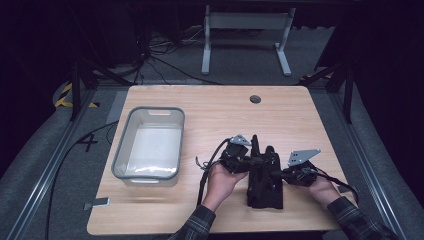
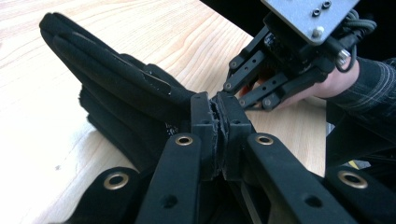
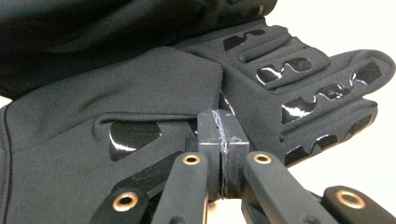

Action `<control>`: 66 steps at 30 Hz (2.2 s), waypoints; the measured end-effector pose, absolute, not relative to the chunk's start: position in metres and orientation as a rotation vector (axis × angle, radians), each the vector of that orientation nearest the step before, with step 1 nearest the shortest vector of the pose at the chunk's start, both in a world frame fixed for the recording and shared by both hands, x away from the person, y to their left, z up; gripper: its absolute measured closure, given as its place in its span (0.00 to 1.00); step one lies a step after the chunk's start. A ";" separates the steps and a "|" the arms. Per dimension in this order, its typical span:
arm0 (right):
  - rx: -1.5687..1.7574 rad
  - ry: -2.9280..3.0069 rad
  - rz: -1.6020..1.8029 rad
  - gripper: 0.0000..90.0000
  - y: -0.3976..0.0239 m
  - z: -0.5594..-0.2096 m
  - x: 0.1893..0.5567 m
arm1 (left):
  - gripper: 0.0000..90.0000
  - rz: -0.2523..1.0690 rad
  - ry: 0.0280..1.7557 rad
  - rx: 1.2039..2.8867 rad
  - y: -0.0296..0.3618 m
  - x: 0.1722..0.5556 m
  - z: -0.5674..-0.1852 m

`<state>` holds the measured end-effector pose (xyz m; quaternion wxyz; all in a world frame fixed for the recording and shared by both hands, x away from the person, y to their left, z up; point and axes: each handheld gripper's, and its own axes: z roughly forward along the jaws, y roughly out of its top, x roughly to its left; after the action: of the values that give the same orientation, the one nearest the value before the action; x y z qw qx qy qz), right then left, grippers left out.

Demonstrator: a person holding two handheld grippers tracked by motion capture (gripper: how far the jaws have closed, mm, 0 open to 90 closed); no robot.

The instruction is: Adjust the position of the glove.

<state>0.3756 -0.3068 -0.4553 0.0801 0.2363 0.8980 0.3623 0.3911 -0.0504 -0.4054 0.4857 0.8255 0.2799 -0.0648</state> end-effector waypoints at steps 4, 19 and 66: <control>0.690 2.691 1.087 1.00 -0.301 -0.456 0.377 | 0.97 -0.158 0.675 2.017 -0.057 0.392 -0.406; 0.691 2.645 1.158 1.00 -0.311 -0.446 0.376 | 0.96 -0.163 0.674 2.057 -0.073 0.393 -0.417; 1.042 2.375 1.038 0.16 -0.394 -0.461 0.373 | 1.00 -0.205 0.456 2.196 -0.092 0.352 -0.431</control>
<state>0.3727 -0.3935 -0.4607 0.1732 0.3675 0.8373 0.3660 0.3515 -0.0920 -0.4313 0.4303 0.8802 0.1829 -0.0822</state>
